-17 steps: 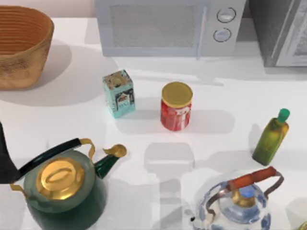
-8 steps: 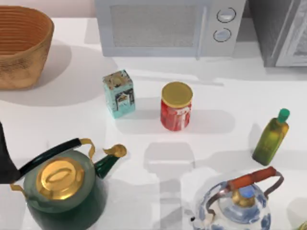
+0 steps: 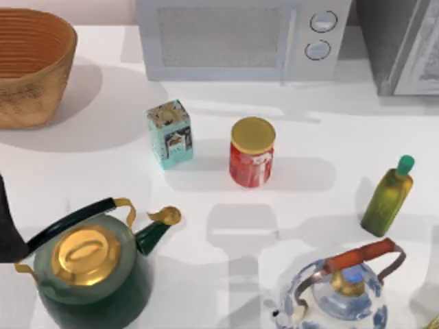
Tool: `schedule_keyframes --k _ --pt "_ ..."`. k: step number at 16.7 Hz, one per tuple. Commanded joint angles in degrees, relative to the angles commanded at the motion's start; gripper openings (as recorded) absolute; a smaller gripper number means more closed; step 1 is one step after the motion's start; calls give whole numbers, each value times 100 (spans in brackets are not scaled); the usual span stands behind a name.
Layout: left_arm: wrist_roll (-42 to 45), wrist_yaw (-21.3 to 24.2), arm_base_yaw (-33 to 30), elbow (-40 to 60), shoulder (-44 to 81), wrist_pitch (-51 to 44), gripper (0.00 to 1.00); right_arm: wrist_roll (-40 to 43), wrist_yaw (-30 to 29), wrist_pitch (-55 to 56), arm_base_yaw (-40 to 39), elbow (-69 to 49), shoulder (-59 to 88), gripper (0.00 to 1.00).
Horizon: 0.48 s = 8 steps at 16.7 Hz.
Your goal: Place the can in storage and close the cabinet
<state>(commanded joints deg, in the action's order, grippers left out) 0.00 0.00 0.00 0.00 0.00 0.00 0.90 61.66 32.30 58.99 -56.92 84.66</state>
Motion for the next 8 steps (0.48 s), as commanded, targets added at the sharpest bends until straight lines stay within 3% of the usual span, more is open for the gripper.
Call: schedule_keyframes --k 8 --pt "0 0 0 0 0 0 100 -118 -76 -4109 25 -3161 -535 100"
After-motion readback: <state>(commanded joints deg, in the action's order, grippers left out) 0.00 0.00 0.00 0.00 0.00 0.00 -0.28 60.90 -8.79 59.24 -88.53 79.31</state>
